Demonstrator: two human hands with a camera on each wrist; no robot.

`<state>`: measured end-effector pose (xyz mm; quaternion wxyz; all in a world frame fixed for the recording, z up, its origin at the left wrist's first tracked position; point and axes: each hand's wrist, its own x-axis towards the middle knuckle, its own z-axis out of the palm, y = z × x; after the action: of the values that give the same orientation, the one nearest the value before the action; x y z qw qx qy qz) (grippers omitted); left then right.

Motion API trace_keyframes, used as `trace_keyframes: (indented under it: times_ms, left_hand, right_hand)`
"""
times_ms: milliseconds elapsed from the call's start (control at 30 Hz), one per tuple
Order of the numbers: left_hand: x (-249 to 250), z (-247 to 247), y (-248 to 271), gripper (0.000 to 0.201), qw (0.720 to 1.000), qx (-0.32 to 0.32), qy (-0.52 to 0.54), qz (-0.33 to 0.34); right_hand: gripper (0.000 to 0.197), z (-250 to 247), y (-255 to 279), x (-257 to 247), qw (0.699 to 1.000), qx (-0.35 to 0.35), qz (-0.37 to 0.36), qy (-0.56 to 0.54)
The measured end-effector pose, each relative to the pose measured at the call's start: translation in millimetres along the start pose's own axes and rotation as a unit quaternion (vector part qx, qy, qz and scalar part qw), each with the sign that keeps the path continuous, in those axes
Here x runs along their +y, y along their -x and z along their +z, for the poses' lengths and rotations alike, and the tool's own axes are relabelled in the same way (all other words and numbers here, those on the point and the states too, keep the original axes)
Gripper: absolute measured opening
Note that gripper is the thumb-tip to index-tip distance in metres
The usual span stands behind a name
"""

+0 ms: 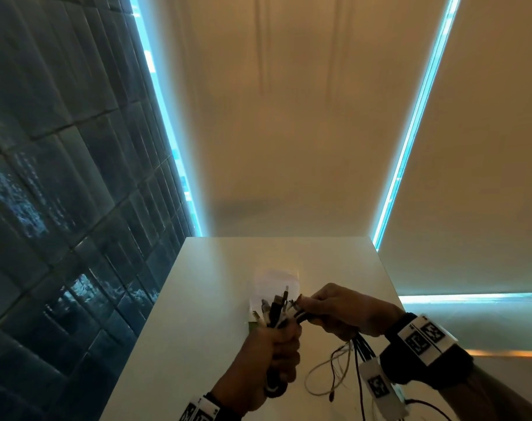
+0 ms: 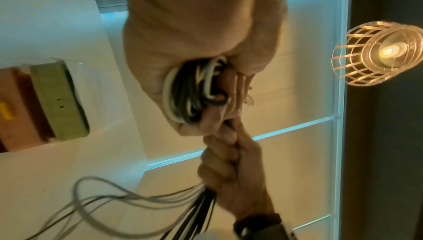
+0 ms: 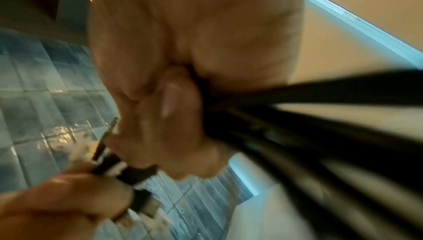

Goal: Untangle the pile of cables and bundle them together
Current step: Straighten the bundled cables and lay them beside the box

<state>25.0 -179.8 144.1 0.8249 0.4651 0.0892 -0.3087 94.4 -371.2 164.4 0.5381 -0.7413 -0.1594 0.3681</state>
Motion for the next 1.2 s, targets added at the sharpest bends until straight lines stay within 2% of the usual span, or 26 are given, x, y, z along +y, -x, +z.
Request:
trace_keyframes:
  times_ms: [67,133,200,333,400,467,500,567,600,633,667,700,767,800,833,933,1000,1067,1133,1200]
  left_hand:
    - [9,-1,5,0.026,1.000,0.013,0.003,0.003]
    - [12,-7,10,0.026,1.000,0.028,-0.008,0.008]
    - [15,-14,15,0.024,0.999,0.045,-0.021,0.019]
    - [17,-22,20,0.033,0.997,0.058,-0.052,0.027]
    - [17,-23,20,0.035,0.996,0.057,-0.066,0.024]
    - [18,-25,19,0.035,0.997,0.048,-0.057,0.019]
    - [20,-26,19,0.035,0.998,0.041,-0.051,0.018]
    - [25,-29,19,0.034,0.998,0.036,-0.053,0.020]
    - [27,-29,19,0.034,0.997,0.035,-0.058,0.022]
    - [28,-29,19,0.034,0.997,0.033,-0.065,0.023]
    - [28,-27,18,0.034,0.997,0.028,-0.073,0.024]
    - [28,-26,17,0.034,0.996,0.024,-0.083,0.024]
    - [28,-24,16,0.035,0.995,0.010,-0.102,0.016]
    - [29,-23,16,0.036,0.994,0.002,-0.106,0.012]
    - [31,-24,17,0.035,0.994,-0.004,-0.109,0.009]
    - [36,-31,21,0.034,0.992,-0.005,-0.125,-0.001]
    - [41,-37,25,0.033,0.990,0.001,-0.141,-0.009]
    - [45,-44,28,0.031,0.987,0.006,-0.159,-0.025]
    - [47,-48,31,0.032,0.983,0.009,-0.179,-0.045]
    - [48,-49,31,0.033,0.978,0.007,-0.202,-0.059]
  right_hand:
    - [0.053,-3,3,13,0.999,-0.010,-0.015,-0.034]
    - [0.059,-7,10,30,0.998,0.005,-0.013,-0.065]
    - [0.061,-13,18,52,0.996,0.040,0.009,-0.076]
    - [0.060,-20,35,101,0.983,0.127,0.062,-0.118]
    - [0.056,-24,42,119,0.983,0.148,0.083,-0.069]
    - [0.060,-31,48,131,0.976,0.180,0.113,0.052]
    - [0.070,-36,50,134,0.965,0.217,0.107,0.103]
    - [0.088,-50,51,124,0.938,0.322,0.031,0.126]
    - [0.083,-51,48,106,0.929,0.354,-0.025,0.105]
    - [0.072,-46,45,81,0.936,0.334,-0.076,0.086]
    - [0.065,-38,42,55,0.950,0.276,-0.118,0.081]
    - [0.068,-31,37,32,0.963,0.208,-0.130,0.116]
    - [0.084,-12,17,7,0.971,0.083,-0.091,0.207]
    - [0.086,-2,6,3,0.969,0.044,-0.065,0.233]
    - [0.080,6,-6,4,0.973,0.017,-0.059,0.222]
    - [0.041,28,-24,15,0.990,-0.023,-0.101,0.098]
    - [0.038,35,-26,24,0.992,-0.057,-0.099,-0.044]
    - [0.035,36,-23,29,0.978,-0.112,-0.073,-0.162]
    - [0.025,33,-17,30,0.968,-0.148,-0.031,-0.199]
    - [0.013,24,-11,33,0.965,-0.180,0.007,-0.190]
